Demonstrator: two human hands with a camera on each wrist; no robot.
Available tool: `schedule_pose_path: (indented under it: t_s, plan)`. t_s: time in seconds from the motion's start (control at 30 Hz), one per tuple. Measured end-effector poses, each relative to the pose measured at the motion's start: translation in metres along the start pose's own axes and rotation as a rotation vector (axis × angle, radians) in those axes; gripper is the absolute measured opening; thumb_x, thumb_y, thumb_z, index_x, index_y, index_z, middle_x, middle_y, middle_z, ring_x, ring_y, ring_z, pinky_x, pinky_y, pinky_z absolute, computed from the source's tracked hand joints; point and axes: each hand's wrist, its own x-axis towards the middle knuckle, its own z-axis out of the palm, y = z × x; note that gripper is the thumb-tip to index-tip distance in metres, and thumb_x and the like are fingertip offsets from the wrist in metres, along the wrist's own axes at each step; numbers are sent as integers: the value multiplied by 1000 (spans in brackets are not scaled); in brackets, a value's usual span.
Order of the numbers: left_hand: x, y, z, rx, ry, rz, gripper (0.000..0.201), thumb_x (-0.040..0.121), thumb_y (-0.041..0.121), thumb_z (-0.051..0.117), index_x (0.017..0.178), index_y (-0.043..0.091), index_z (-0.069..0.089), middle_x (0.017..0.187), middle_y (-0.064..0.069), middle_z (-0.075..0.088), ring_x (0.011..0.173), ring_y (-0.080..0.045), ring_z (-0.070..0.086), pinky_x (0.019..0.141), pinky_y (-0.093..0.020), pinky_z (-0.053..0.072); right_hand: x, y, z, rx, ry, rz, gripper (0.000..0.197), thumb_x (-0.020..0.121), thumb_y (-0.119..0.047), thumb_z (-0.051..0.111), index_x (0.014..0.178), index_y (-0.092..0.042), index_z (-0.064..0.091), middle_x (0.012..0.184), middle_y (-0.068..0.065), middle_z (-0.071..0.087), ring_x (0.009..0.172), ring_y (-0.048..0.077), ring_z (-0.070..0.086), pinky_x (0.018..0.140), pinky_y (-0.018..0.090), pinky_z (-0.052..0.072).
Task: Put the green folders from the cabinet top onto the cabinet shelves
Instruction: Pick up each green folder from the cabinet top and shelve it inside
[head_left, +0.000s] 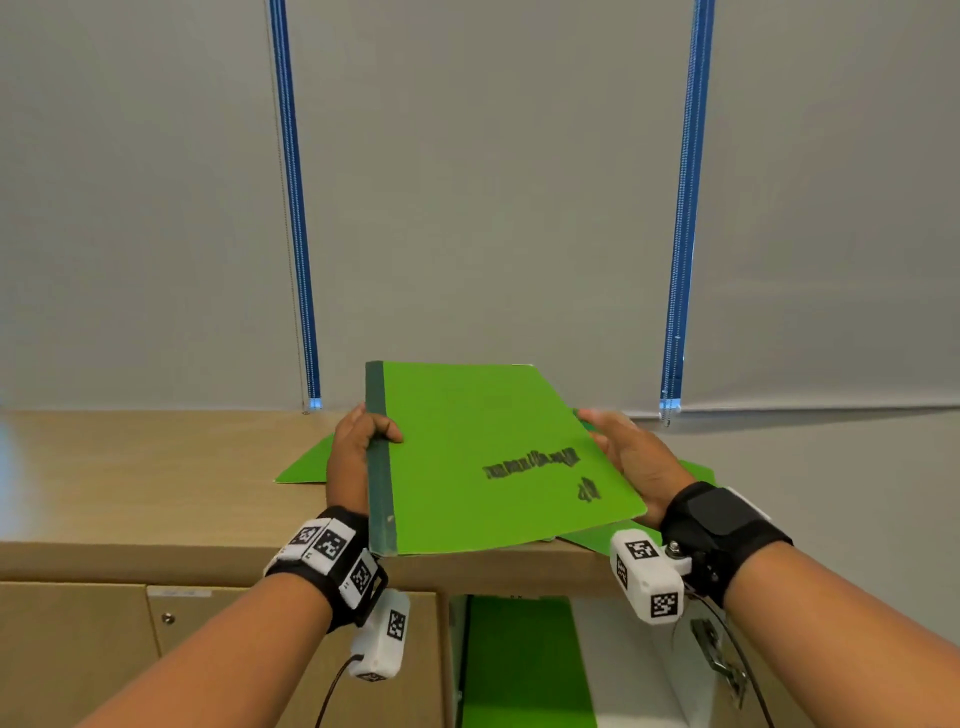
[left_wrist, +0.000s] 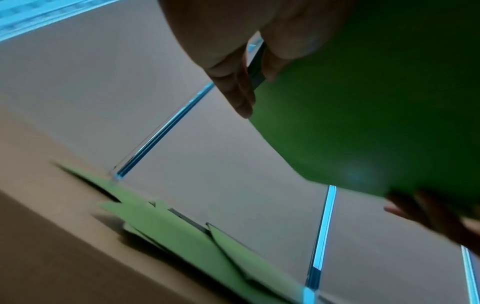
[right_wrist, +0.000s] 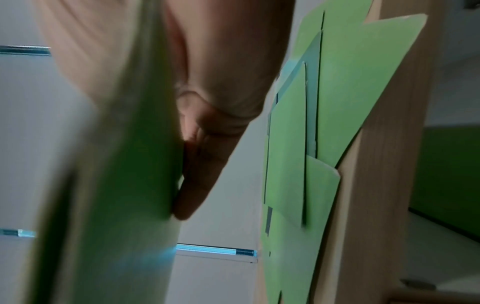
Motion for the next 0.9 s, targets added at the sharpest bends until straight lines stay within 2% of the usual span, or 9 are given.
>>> schedule_pose_path:
  t_s: [0.1, 0.23, 0.33, 0.47, 0.53, 0.6, 0.73, 0.8, 0.9]
  plan:
    - [-16, 0, 4, 114, -83, 58, 20, 88, 26, 52, 98, 22, 69, 118, -5, 61, 107, -10, 61, 98, -33, 47, 0, 4, -6, -116, 24, -32, 49, 86, -1, 57, 133, -11, 48, 127, 18, 62, 106, 41, 64, 90, 58, 51]
    - [-16, -28, -11, 666, -26, 229, 77, 74, -16, 51, 138, 24, 46, 153, -6, 23, 139, -24, 32, 113, -42, 33, -4, -6, -14, -300, 32, -159, 45, 88, 10, 49, 127, -14, 55, 123, 8, 67, 103, 28, 67, 84, 39, 58]
    - [-21, -22, -11, 844, 73, 416, 76, 76, 9, 62, 145, 14, 32, 154, -11, 19, 144, -28, 20, 115, -53, 22, -1, -19, -15, -680, -9, -283, 52, 86, 10, 54, 131, -18, 54, 133, 7, 60, 118, 19, 60, 101, 37, 48]
    - [-30, 0, 16, 1121, -245, 785, 83, 85, 47, 51, 152, 11, 18, 161, -7, 14, 149, -22, 10, 117, -56, 9, -3, -32, 14, -1067, -233, -298, 55, 84, 1, 63, 134, -23, 56, 138, -3, 55, 125, 3, 49, 108, 20, 37]
    - [-33, 10, 34, 1175, -340, 841, 84, 87, 53, 48, 153, 11, 16, 159, -6, 21, 148, -21, 15, 117, -57, 10, -6, -35, 37, -1273, -323, -337, 53, 83, -7, 67, 131, -26, 59, 133, -7, 60, 120, 3, 54, 100, 17, 41]
    - [-35, 15, 46, 1182, -388, 807, 80, 87, 54, 46, 151, 13, 22, 141, -4, 48, 135, -23, 40, 114, -53, 19, -7, -35, 56, -1402, -380, -378, 49, 81, -12, 70, 127, -24, 61, 126, -7, 65, 113, 5, 60, 93, 18, 45]
    - [-33, 10, 45, 1138, -401, 679, 42, 91, 49, 38, 119, 22, 50, 97, 3, 53, 92, -23, 50, 82, -37, 36, -6, -30, 67, -1417, -304, -477, 45, 79, -23, 73, 121, -27, 60, 105, -9, 67, 76, 0, 59, 72, 20, 45]
    - [-32, 5, 36, 1101, -338, 587, 26, 94, 44, 43, 103, 20, 51, 90, 3, 49, 85, -22, 46, 75, -37, 35, -3, -28, 59, -1264, -172, -581, 61, 75, -31, 77, 130, -28, 50, 117, -6, 59, 89, 3, 60, 87, 28, 50]
    - [-28, -6, 16, 1021, -197, 382, 22, 96, 40, 45, 93, 19, 44, 84, 3, 45, 79, -21, 41, 74, -37, 36, 5, -20, 35, -1047, 111, -670, 91, 72, -36, 80, 145, -23, 27, 139, 1, 30, 128, 17, 42, 112, 35, 36]
